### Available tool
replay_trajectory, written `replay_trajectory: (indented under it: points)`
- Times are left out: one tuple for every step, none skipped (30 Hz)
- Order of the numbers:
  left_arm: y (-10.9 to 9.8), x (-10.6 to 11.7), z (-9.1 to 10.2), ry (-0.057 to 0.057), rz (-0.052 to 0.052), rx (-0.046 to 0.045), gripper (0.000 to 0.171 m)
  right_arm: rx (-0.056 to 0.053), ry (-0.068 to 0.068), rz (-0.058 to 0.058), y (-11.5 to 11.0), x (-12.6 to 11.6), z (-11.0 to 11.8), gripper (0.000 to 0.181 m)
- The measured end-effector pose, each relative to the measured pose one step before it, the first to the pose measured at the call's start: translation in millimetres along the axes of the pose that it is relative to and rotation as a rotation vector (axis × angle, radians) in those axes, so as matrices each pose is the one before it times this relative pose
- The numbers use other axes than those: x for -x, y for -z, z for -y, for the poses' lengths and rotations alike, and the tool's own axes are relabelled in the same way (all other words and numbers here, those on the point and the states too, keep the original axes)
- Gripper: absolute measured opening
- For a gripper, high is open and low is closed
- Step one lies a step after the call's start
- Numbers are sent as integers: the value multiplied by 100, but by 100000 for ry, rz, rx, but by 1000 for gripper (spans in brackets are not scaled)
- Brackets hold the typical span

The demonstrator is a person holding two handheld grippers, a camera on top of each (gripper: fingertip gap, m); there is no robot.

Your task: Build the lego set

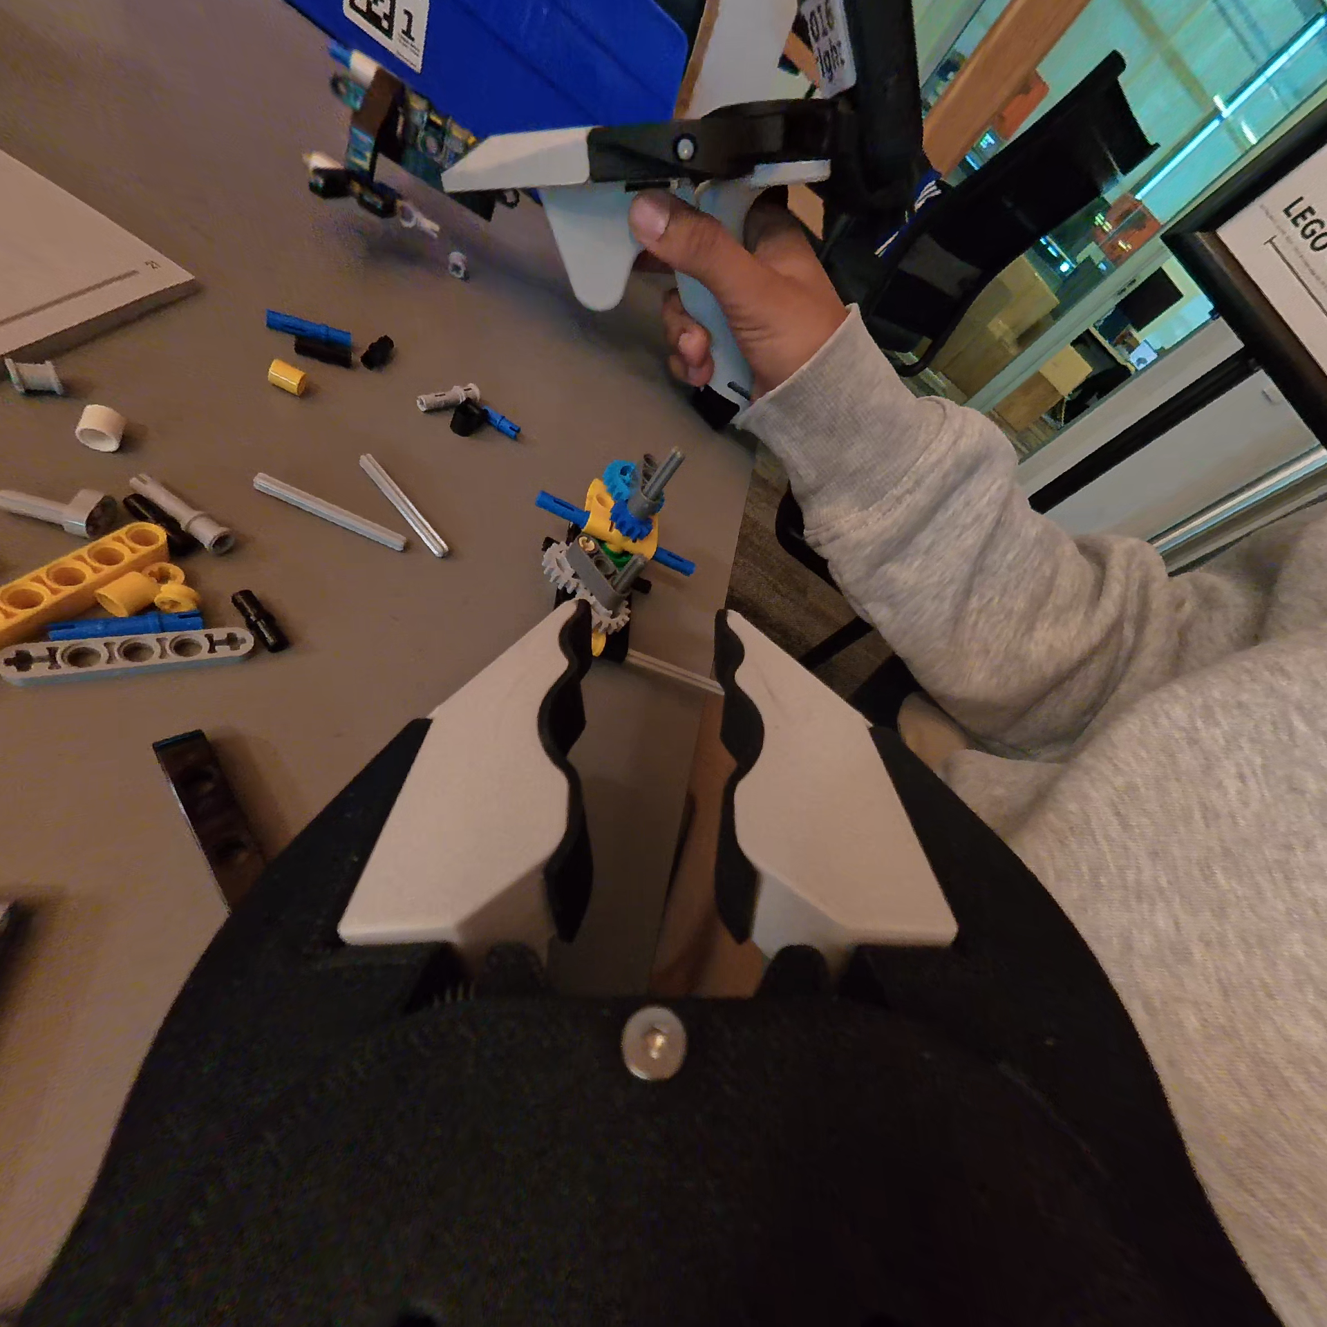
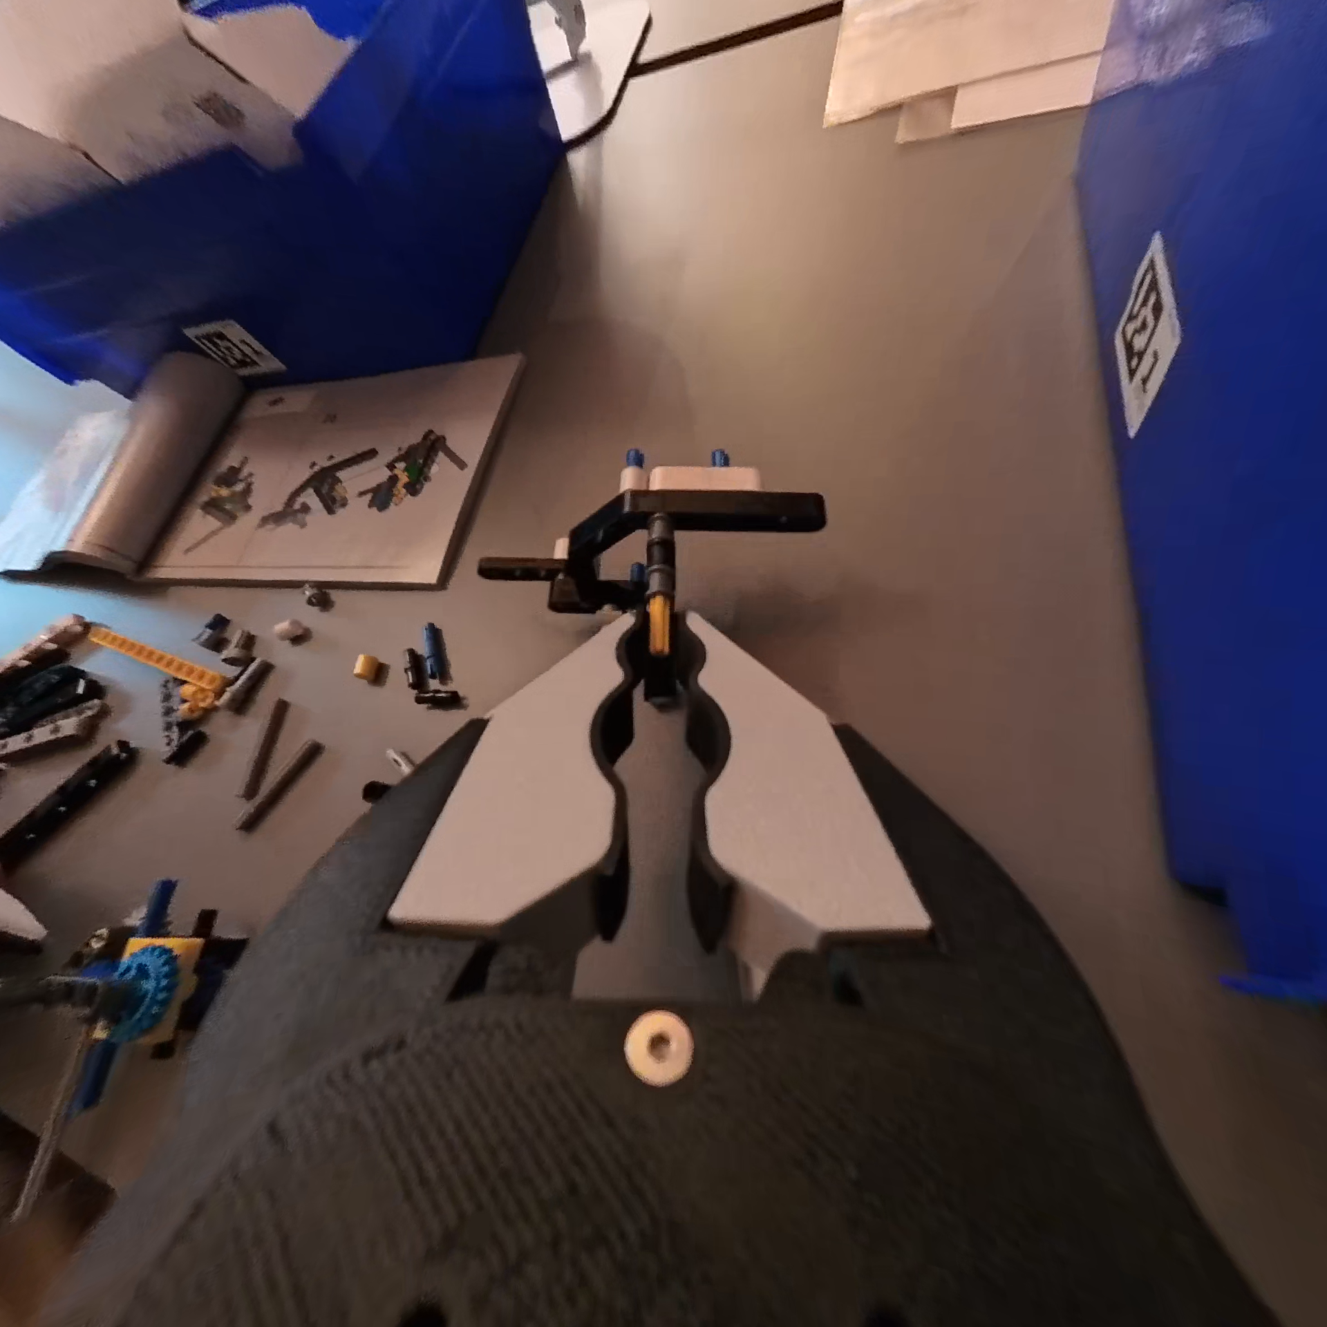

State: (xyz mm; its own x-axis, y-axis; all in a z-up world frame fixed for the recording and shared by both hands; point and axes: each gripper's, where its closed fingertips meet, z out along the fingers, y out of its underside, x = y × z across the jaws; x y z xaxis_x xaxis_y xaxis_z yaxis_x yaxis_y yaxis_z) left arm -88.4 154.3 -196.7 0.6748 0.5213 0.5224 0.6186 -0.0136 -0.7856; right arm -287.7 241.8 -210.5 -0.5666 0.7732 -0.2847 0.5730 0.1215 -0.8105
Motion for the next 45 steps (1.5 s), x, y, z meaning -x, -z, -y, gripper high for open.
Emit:
replay_trajectory:
  points:
    - [-8, 3, -1, -29, 45, 6, 32, -1423, -699, 1045, 110, 63, 214, 5]
    - [3, 1, -5, -11, 47, -8, 32, -1744, -95, 1251, 113, 150, 262, 5]
    - [-10, 9, 4, -19, 90, -26, 32, -2130, 585, 1663, 117, 305, 336, 5]
    - [3, 17, 11, -32, 69, -77, 32, -2251, 935, 1670, 93, 398, 337, 5]
    - [9, -9, 66, 38, 16, -452, 32, -2235, 1304, 2162, 56, 563, 341, 5]
    - [52, -22, 183, 125, -116, -1253, 31, -2080, 1697, 2881, 16, 778, 346, 5]
    - [75, -16, 275, 167, -30, -1807, 31, -1723, 2013, 2621, -7, 860, 331, 5]
    - [125, -10, 331, 64, 237, -2109, 30, -1378, 2448, 1658, -25, 817, 322, 5]
    - [186, 65, 404, -381, 967, -2231, 29, -1170, 2994, 1088, -31, 829, 287, 5]
    - [270, 238, 534, -1103, 2467, -2512, 25, -1255, 3287, 1015, -34, 890, 317, 5]
    - [384, 417, 691, -2200, 4269, -3043, 22, -1327, 3114, 1010, -33, 937, 332, 5]
    - [467, 441, 764, -3313, 4661, -3529, 20, -1183, 2875, 1029, -35, 952, 344, 5]
    - [514, 501, 807, -3738, 4996, -3755, 18, -967, 2919, 1186, -65, 983, 296, 5]
    - [513, 651, 785, -3503, 5732, -3761, 18, -608, 3042, 1281, -109, 998, 246, 5]
    - [488, 768, 759, -3289, 6217, -3645, 19, -123, 3023, 1124, -156, 991, 173, 5]
    - [484, 804, 764, -3279, 6422, -3907, 22, 479, 2626, 1108, -190, 989, 119, 5]
    - [464, 808, 743, -3100, 6434, -4064, 23, 1376, 1610, 1252, -207, 1015, 45, 5]
    - [395, 654, 659, -3056, 5326, -3449, 26, 2144, 635, 1113, -187, 994, 23, 5]
    - [338, 348, 544, -3101, 3529, -2446, 28, 2016, 747, 1315, -173, 1028, 54, 5]
    - [238, 117, 401, -2656, 1988, -1213, 27, 1934, 1302, 1261, -148, 1012, 33, 6]
    - [90, 28, 87, -2474, 1250, 948, 26, 2427, 1680, 549, -167, 868, -73, 5]
    - [-36, -125, -161, -2378, 6, 2275, 27, 2580, 2061, 329, -180, 786, -145, 6]
    - [-66, -186, -201, -1857, -520, 1928, 28, 2296, 2087, 342, -176, 749, -163, 5]
    - [-68, -66, -223, -1272, 170, 1314, 29, 2008, 1737, 361, -175, 704, -151, 6]
    - [-69, 97, -225, -580, 970, 824, 29, 1675, 1362, 552, -157, 681, -117, 6]
    - [-86, 22, -248, -29, 234, 727, 30, 1613, 893, 245, -114, 591, -131, 6]
    - [-116, 56, -286, 393, 40, 1104, 30, 2351, 184, -529, -72, 434, -233, 6]
    - [-134, 124, -311, 438, 425, 1362, 31, 3112, -190, -504, 35, 396, -290, 6]
    - [-127, 23, -333, -33, -231, 1795, 30, 2662, -156, -207, 161, 403, -243, 6]
    - [-126, 90, -346, -298, 398, 1925, 29, 1543, -195, -278, 266, 366, -131, 6]
    - [-101, 13, -260, -656, 339, 1432, 25, 554, -284, -255, 321, 320, -65, 6]
    - [-78, -255, -167, -1280, -909, 853, 24, 37, -403, -263, 298, 241, -78, 6]
    - [-61, -349, -90, -1534, -1174, 440, 23, -122, -566, -155, 236, 175, -146, 6]
    - [-64, -282, -49, -1254, -564, 139, 22, -196, -858, 234, 175, 176, -209, 6]
    - [-79, -273, -50, -832, -472, 126, 22, -386, -1189, 594, 117, 173, -238, 6]
    - [-99, -301, -93, -355, -948, 363, 21, -382, -1218, 736, 41, 150, -272, 6]
    - [-109, -305, -110, 201, -1185, 535, 21, 24, -941, 494, -17, 76, -297, 6]
    - [-106, -308, -109, 556, -1427, 520, 21, 356, -425, 264, -66, 15, -275, 6]
    - [-103, -257, -115, 693, -1322, 560, 21, 435, -88, -38, -66, -26, -212, 6]
    - [-87, -142, -90, 514, -694, 478, 20, 353, -62, -285, -44, -69, -147, 6]
    - [-37, -43, -52, 117, -202, 277, 20, 62, -40, -298, -7, -47, -84, 6]
    - [-29, 5, -30, -182, 86, 246, 20, -275, 76, -340, 44, -31, -15, 6]
    - [-31, 22, -24, -122, 207, 294, 20, -412, 194, -298, 50, -6, 42, 6]
    - [-11, 29, 19, 131, 144, -38, 19, -339, 224, -81, 50, 41, 47, 6]
    - [-16, -27, 2, 317, -195, -149, 18, -238, 210, 38, 44, 61, 53, 6]
